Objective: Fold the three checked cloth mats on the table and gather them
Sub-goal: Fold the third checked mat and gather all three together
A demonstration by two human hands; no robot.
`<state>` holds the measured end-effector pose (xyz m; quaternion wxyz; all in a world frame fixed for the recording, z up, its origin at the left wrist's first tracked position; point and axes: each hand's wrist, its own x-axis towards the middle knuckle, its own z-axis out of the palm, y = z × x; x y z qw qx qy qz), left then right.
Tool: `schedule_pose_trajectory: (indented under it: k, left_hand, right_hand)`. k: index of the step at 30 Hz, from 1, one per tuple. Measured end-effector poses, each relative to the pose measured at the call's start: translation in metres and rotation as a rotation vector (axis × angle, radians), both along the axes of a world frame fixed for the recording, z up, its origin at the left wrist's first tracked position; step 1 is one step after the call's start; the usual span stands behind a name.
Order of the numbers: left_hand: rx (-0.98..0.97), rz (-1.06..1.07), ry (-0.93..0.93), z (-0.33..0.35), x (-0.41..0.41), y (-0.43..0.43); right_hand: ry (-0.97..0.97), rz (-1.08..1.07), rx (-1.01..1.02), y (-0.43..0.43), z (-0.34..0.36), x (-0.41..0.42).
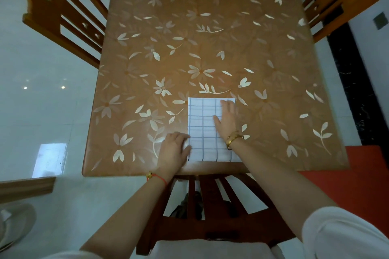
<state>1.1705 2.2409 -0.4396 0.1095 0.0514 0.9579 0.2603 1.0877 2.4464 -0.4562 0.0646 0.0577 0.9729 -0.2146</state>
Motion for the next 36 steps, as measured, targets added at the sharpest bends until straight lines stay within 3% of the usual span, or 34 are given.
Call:
schedule_pose_trajectory:
  k: [4, 8, 10, 20, 33, 36]
  left_hand:
    - [0.272, 0.368, -0.173, 0.02, -0.047, 0.013]
    - [0.681, 0.662, -0.436, 0.008, -0.097, 0.026]
    - [0.788, 0.749, -0.495, 0.007, -0.112, 0.035]
    - [0.639, 0.697, -0.604, 0.005, -0.132, 0.042]
    - [0.81, 0.691, -0.624, 0.014, -0.117, 0.03]
    - [0.926, 0.711, -0.62, 0.011, -0.114, 0.032]
  right_hand:
    - [-0.048, -0.364, -0.267, 0.032, 0.002, 0.004]
    - [-0.182, -0.42, -0.374, 0.05, -0.009, 0.003]
    - [-0.24, -0.435, -0.435, 0.052, -0.014, 0.003]
    - [-0.224, -0.467, -0.517, 0.053, -0.014, 0.009]
    - [-0.224, -0.507, -0.607, 0.055, -0.01, 0.012]
    - [-0.227, -0.511, -0.624, 0.056, -0.007, 0.013]
